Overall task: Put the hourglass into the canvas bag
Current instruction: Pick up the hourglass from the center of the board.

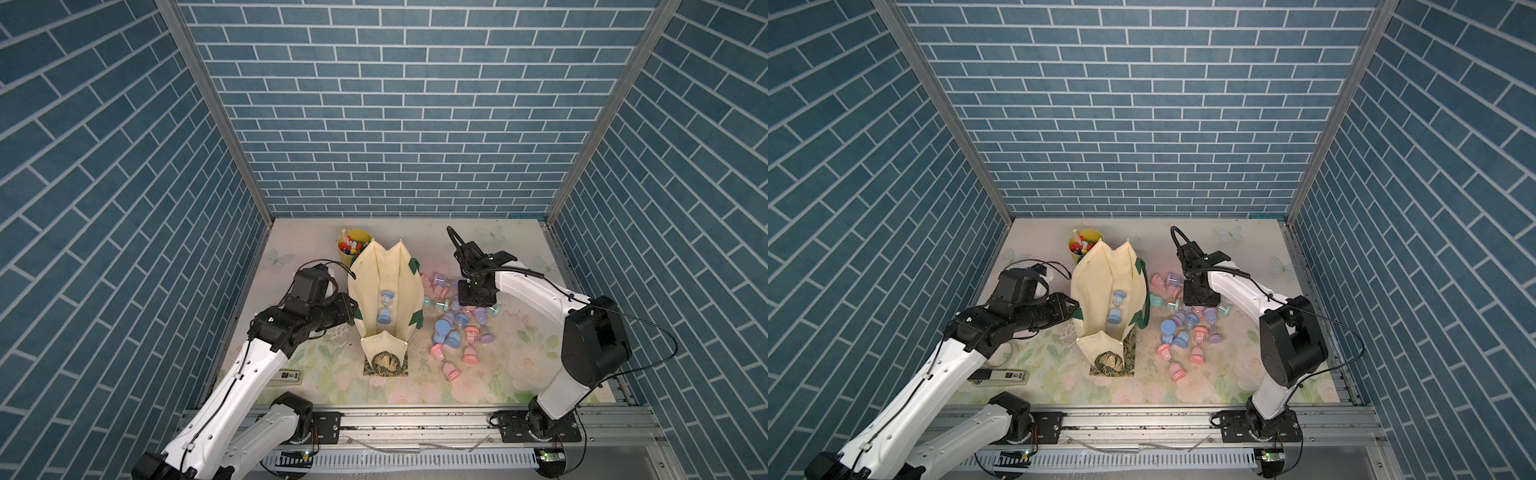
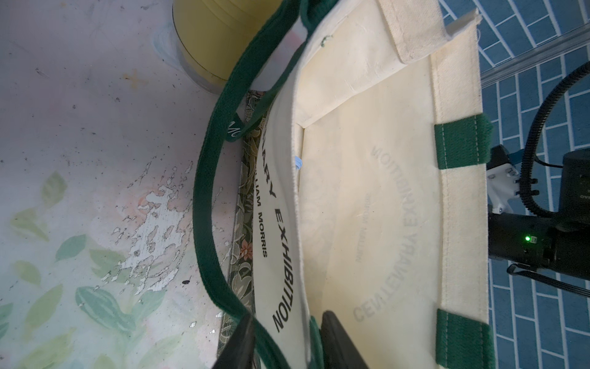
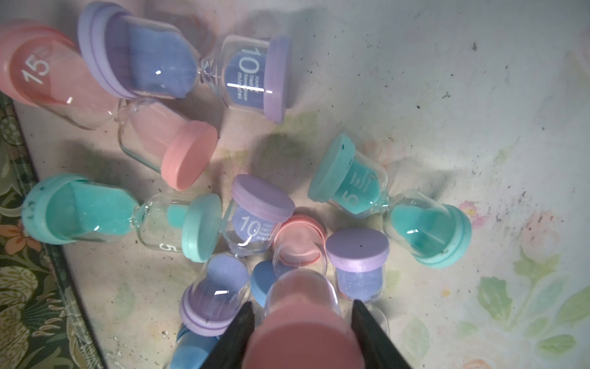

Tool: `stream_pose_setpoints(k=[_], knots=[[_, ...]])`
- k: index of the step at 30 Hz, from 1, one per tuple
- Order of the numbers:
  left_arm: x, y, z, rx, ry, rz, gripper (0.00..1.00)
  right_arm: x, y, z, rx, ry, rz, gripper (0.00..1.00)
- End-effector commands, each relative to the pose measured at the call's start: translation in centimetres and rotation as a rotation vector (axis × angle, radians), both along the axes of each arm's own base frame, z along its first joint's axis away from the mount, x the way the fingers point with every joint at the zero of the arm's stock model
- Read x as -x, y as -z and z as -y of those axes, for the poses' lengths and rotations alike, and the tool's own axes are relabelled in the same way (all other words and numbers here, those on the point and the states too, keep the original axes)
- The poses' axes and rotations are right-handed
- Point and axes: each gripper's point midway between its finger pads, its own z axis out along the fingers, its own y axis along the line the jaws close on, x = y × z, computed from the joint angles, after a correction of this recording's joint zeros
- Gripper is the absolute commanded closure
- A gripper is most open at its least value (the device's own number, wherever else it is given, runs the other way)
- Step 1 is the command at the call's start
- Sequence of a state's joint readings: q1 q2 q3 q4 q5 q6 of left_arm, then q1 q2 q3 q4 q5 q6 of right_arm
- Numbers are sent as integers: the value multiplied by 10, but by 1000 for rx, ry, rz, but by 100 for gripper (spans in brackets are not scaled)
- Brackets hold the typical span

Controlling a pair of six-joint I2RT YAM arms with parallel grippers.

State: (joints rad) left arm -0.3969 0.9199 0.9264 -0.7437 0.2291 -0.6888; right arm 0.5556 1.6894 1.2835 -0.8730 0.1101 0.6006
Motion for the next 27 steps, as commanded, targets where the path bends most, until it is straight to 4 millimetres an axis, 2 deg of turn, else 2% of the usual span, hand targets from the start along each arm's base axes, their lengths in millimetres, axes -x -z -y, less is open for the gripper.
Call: stream_pose_setpoints(k=[1,10,14,19,23,27], knots=[[1,5,-3,-17,3,-13,62,-2,5,5,32,12,-2,53],[0,4,-5,-33,1,-14,62,2,10,10,50,23,-7,67],[0,3,-4,-32,4,-16,61,2,3,11,38,24,15,73],[0,-1,-6,-38,0,-6,56,2,-27,10,-2,24,85,79],[0,-2,-6,-36,-7,-3,56,3,-58,15,-18,36,154,83],[-1,-4,-6,-22,-16,2,60,8,-90,16,-56,50,219,87]])
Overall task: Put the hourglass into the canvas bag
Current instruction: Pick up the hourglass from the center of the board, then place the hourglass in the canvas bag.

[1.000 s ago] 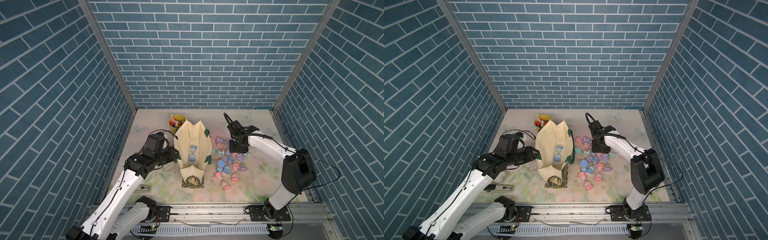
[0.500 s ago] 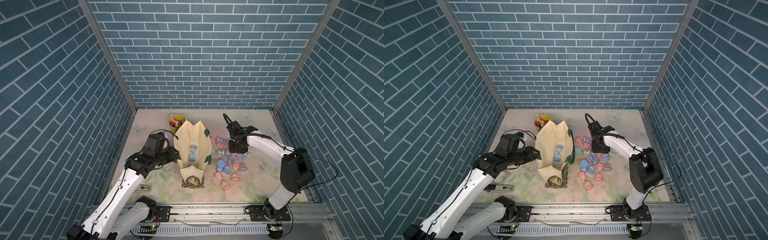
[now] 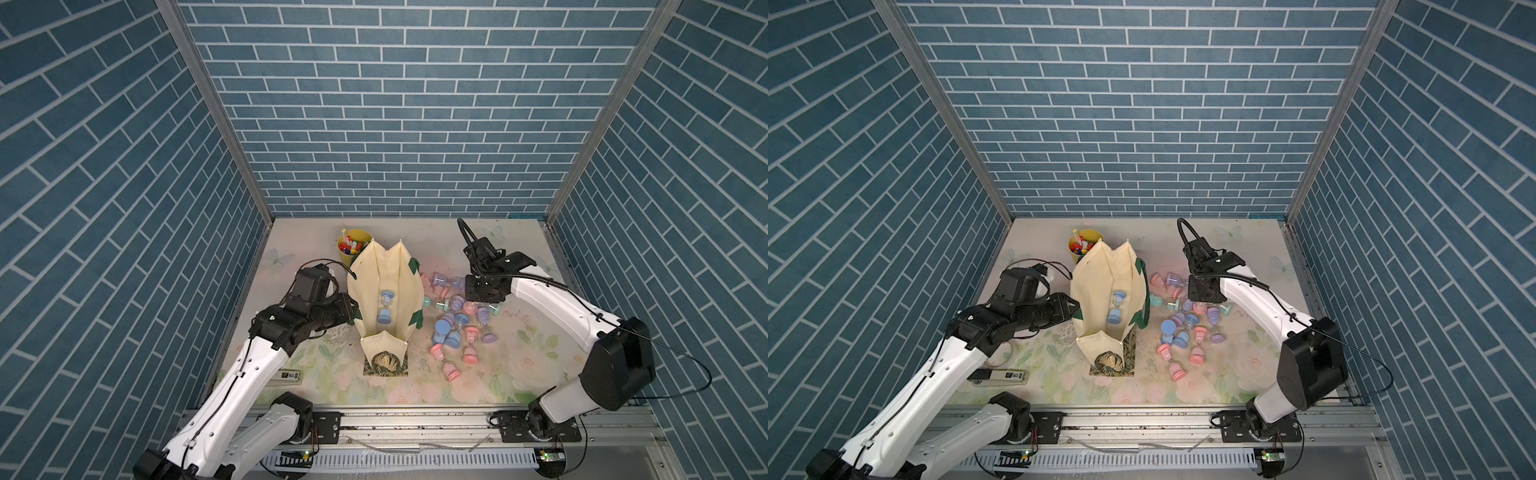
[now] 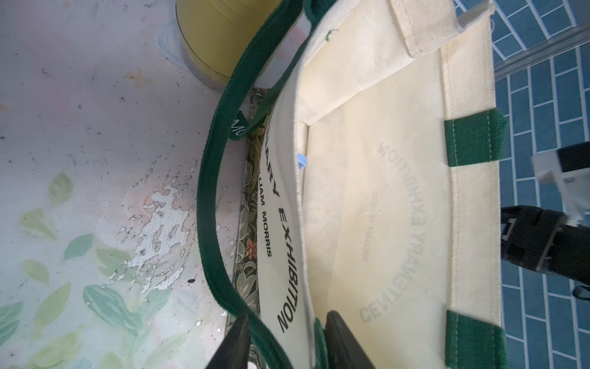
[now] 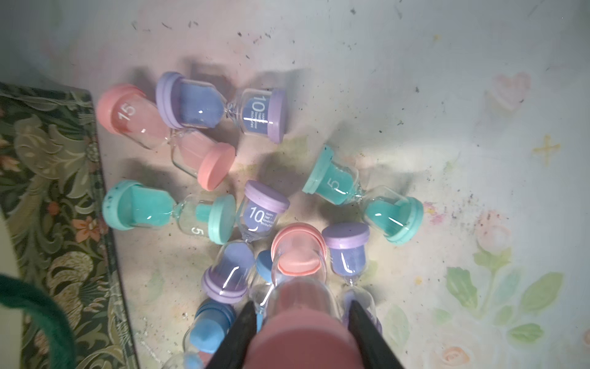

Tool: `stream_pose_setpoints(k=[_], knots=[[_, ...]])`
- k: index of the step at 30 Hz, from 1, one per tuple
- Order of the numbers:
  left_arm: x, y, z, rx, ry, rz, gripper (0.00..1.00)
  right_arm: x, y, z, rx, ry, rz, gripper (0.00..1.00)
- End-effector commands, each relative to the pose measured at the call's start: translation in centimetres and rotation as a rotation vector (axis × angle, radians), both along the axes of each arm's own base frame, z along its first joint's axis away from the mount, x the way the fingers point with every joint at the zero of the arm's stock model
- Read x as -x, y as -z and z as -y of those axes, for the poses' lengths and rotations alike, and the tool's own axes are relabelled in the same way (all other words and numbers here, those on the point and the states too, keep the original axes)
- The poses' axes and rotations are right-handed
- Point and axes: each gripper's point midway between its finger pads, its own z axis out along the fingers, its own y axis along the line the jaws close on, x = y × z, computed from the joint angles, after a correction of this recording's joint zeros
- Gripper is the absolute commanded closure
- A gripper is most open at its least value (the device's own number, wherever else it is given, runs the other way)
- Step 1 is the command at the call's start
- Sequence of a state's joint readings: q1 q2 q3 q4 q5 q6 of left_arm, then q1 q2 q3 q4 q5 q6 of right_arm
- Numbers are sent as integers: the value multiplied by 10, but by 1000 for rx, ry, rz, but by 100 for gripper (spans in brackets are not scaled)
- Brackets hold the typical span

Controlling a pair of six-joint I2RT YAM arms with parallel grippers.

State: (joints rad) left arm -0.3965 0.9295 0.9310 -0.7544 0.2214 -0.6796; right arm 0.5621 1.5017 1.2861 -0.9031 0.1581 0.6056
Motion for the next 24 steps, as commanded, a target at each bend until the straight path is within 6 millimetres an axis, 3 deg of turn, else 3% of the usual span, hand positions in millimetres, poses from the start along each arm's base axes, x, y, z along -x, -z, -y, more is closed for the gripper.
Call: stream_pose_setpoints(k=[1,6,15,19,24], knots=[[0,-8,-3,3,-15,14,61,5,-38,4,-34,37,78,87],[0,-10,0,38,-16,21,62,14,-79,-17,-121,3,173,87],[2,-11,-1,37,-15,23,63,28,-160,-97,-301,-172,334,88],[3,-11,-1,42,-17,27,67,36,-178,-135,-407,-256,352,87],[4,-13,0,48,-11,31,70,43,-171,-176,-472,-327,299,87]])
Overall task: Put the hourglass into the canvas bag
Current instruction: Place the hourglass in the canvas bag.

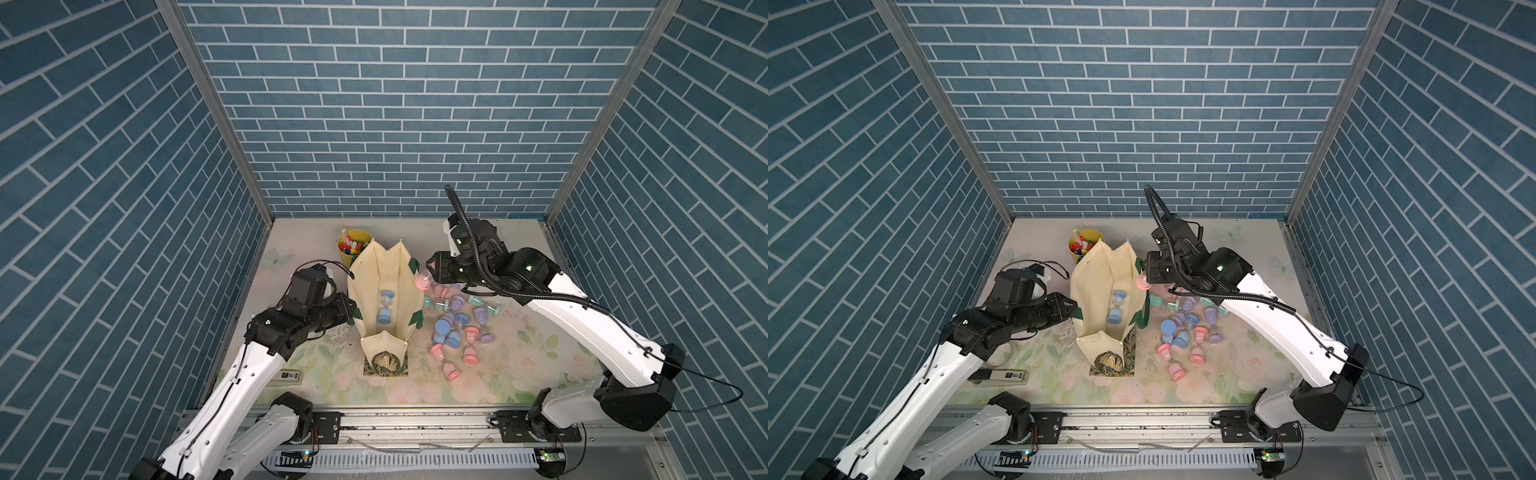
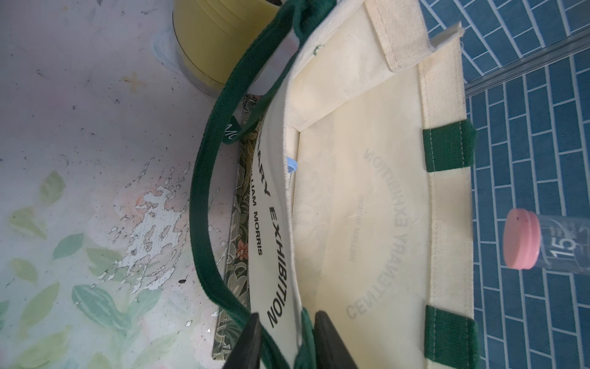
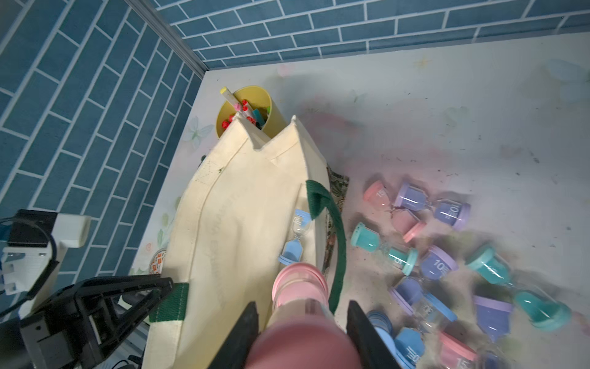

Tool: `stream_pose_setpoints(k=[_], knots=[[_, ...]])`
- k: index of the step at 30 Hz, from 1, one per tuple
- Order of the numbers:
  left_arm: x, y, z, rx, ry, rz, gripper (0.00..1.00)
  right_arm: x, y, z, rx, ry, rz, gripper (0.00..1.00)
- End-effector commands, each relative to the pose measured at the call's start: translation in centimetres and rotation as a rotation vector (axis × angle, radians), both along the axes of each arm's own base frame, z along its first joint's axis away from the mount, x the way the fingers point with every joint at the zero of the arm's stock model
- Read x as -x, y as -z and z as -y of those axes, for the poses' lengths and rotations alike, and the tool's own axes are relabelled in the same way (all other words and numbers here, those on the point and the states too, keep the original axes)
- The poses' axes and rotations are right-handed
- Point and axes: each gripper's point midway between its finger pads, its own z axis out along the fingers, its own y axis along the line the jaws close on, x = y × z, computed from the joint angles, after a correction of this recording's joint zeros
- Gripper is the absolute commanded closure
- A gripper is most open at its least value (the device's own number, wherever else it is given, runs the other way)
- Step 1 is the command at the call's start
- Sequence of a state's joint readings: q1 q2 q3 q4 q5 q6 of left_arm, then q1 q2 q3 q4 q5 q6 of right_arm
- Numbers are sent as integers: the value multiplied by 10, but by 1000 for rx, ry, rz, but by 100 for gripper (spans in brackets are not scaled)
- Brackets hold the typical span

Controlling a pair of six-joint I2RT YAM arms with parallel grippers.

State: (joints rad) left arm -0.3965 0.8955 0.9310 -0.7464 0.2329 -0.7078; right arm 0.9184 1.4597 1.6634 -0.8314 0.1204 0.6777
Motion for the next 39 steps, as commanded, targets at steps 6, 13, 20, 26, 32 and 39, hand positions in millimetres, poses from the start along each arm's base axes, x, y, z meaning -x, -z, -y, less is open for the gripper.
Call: stream_pose_setpoints(k=[6,13,20,26,32,39], knots=[[-1,-2,3,22,8,5,72,7,10,-60,-66,-85,-71,87],[-2,1,4,27,12,5,79,9,63,-88,-9,-94,-198,88],[-3,4,5,31,17,6,85,18,110,-102,32,-97,-320,88],[-5,4,7,36,20,18,90,24,145,-104,86,-85,-393,89],[-6,6,9,39,30,18,93,36,167,-107,115,-102,-446,87],[-6,8,9,36,33,16,94,41,165,-110,125,-118,-441,63]])
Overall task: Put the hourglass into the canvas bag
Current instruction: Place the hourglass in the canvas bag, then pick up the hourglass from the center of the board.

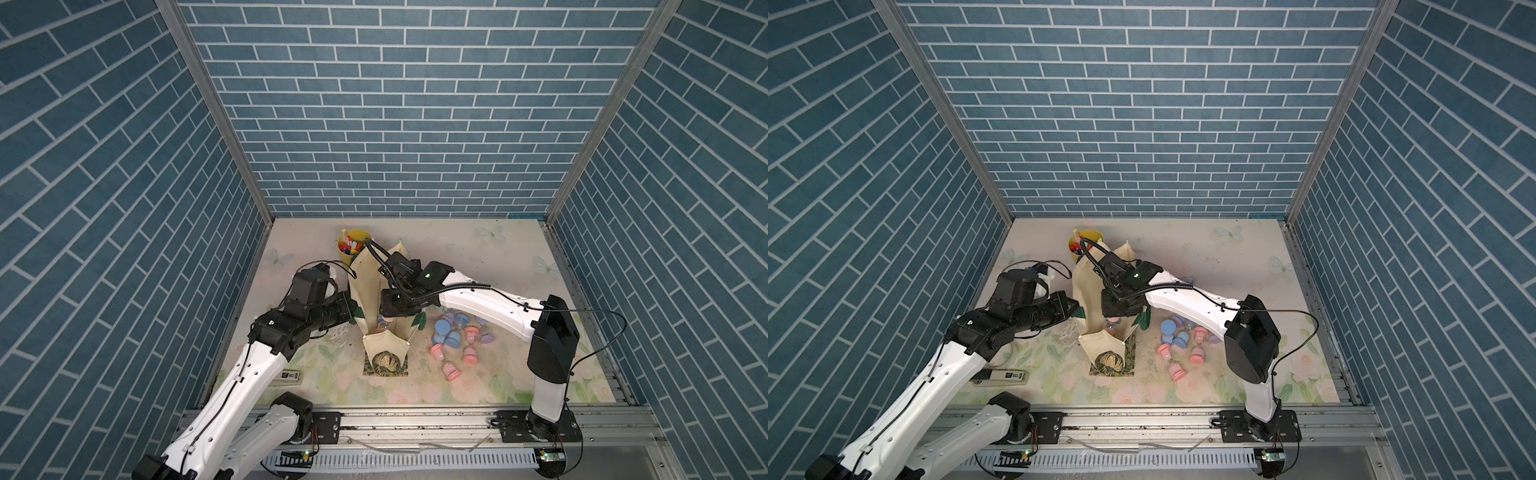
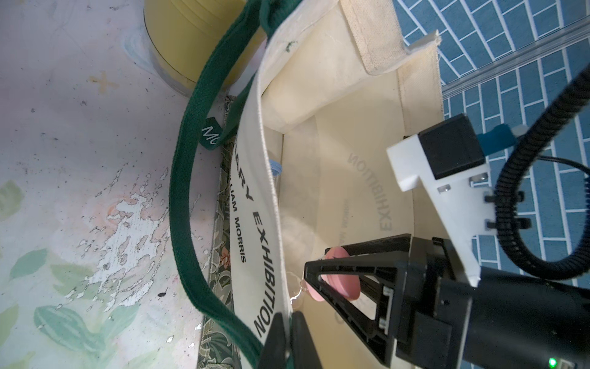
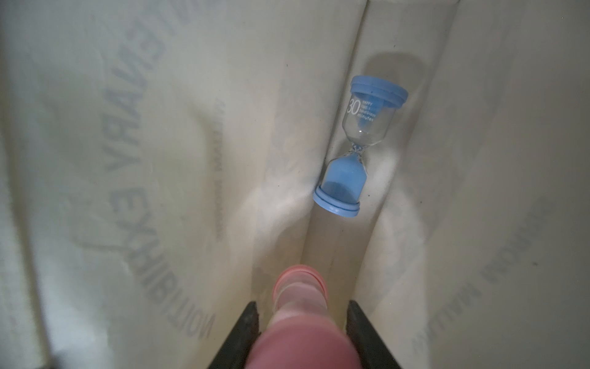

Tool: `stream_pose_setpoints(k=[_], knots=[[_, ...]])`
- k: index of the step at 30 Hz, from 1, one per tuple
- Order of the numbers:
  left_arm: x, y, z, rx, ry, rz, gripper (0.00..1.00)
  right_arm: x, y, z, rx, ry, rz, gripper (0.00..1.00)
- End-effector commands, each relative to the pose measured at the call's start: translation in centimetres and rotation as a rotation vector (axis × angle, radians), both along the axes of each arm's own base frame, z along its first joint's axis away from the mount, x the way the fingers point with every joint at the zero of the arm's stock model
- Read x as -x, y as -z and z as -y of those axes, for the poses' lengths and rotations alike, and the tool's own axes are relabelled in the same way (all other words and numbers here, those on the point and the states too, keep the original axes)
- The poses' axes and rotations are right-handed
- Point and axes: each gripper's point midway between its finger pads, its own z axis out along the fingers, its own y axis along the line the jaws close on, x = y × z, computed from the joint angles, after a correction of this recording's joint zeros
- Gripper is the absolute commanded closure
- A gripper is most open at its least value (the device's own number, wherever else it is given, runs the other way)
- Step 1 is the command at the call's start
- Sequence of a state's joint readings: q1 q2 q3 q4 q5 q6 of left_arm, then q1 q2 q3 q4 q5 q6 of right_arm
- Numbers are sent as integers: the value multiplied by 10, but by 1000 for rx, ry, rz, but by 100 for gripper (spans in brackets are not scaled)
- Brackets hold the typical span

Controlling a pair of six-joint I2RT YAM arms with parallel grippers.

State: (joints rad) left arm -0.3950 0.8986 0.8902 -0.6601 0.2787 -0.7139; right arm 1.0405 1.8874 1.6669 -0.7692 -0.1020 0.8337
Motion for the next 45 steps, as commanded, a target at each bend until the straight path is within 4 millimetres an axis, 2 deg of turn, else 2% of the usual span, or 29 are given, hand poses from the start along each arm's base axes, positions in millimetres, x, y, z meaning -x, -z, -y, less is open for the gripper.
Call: stream_pose_setpoints(k=[1,5,7,8,9,16,19,22,26,30,33,37,45], knots=[[0,6,-2,-14,5,-7,93,1,-11,-3,-16,20,1,60],[0,8,-3,-26,7,-6,90,-9,-39,9,-1,33,93,51],[1,7,-2,-25,11,-7,85,-12,-55,15,5,37,129,46],[0,7,-2,-24,11,-5,83,-13,-61,17,8,37,144,33],[0,7,-3,-26,11,-4,81,-14,-67,20,10,39,163,32],[2,6,-4,-30,9,0,77,-21,-112,55,20,98,300,34],[3,5,-5,-37,12,-6,76,-24,-127,85,51,157,375,34],[4,1,-5,-29,10,5,75,-25,-127,118,107,225,403,34],[4,1,-5,-33,10,3,74,-19,-106,153,139,297,363,32],[4,-2,-5,-23,11,12,74,-3,-70,172,157,315,281,30],[4,-4,-4,-19,12,10,74,9,-38,173,181,306,204,29],[4,-7,-3,-14,12,16,74,18,-8,167,182,291,136,29],[5,-4,-5,-20,6,15,74,15,22,156,230,260,93,25]])
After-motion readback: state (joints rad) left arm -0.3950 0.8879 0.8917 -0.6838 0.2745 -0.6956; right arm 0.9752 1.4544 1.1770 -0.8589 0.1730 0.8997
